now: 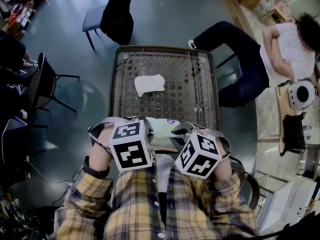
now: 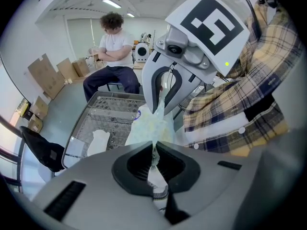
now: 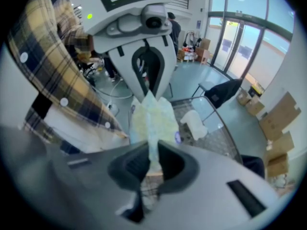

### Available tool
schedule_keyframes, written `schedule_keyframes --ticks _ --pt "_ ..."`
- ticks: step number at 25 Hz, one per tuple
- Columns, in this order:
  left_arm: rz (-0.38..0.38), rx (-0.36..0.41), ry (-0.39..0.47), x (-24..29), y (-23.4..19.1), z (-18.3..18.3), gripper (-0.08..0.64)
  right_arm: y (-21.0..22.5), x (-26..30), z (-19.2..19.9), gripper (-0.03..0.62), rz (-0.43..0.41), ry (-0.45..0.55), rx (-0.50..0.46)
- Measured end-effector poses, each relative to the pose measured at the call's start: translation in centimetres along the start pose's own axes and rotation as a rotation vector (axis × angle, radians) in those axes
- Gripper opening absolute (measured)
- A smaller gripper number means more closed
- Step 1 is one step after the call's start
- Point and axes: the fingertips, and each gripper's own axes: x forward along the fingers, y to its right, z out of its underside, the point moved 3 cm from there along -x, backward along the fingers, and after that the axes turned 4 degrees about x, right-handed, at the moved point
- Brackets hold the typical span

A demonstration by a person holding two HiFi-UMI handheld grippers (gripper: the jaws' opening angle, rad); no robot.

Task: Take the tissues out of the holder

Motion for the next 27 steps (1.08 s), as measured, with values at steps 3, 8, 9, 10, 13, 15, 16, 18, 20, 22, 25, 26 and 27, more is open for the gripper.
schedule_keyframes --ticks 3,8,9,10,13,15,16,18,20,22,25,26,27 --pt "0.003 -0.004 0.001 0.0 0.06 -0.02 0.011 -0.08 0.0 0.05 0.029 -0.006 0.001 0.002" --pt "0.007 -0.006 0.003 -0.21 0.19 -0.03 0.011 -0.19 -0.13 -0.04 0.028 -0.01 0.002 0.004" --pt "0.007 -0.007 0.002 -0.26 0.23 -0.04 0.011 -0.23 -0.18 -0.06 0.028 -0.011 0.003 0.003" --pt "0.008 -0.007 0.001 -0.33 0.27 -0.05 0.011 -0.29 -0.24 -0.09 0.028 -0.012 0.003 0.002" --pt "0.005 -0.004 -0.003 -0.53 0.33 -0.21 0.011 -0.31 -0.5 -0.11 0.028 -0.012 0.0 0.002" --pt "0.004 -0.002 -0.004 -0.62 0.29 -0.31 0.011 -0.25 -0.64 -0.13 0.028 -0.014 -0.002 0.002" --pt "0.004 -0.001 -0.004 -0.66 0.26 -0.36 0.011 -0.23 -0.69 -0.14 0.028 -0.015 -0.002 0.003" --pt "0.005 0.0 -0.005 -0.74 0.24 -0.41 0.011 -0.23 -0.76 -0.17 0.028 -0.017 -0.002 0.005" --pt "0.005 0.001 -0.004 -0.78 0.31 -0.4 0.011 -0.32 -0.78 -0.18 0.028 -0.019 -0.002 0.007" --pt "0.004 0.002 -0.004 -0.76 0.39 -0.39 0.011 -0.42 -0.78 -0.14 0.028 -0.018 -0.003 0.009" --pt "0.004 0.002 -0.003 -0.72 0.48 -0.43 0.011 -0.5 -0.8 -0.04 0.028 -0.019 -0.003 0.011" --pt "0.004 0.001 -0.003 -0.71 0.49 -0.45 0.011 -0.53 -0.79 0.0 0.028 -0.022 -0.003 0.011" --pt "0.004 0.001 -0.003 -0.7 0.51 -0.48 0.011 -0.56 -0.78 0.04 0.028 -0.024 -0.002 0.012"
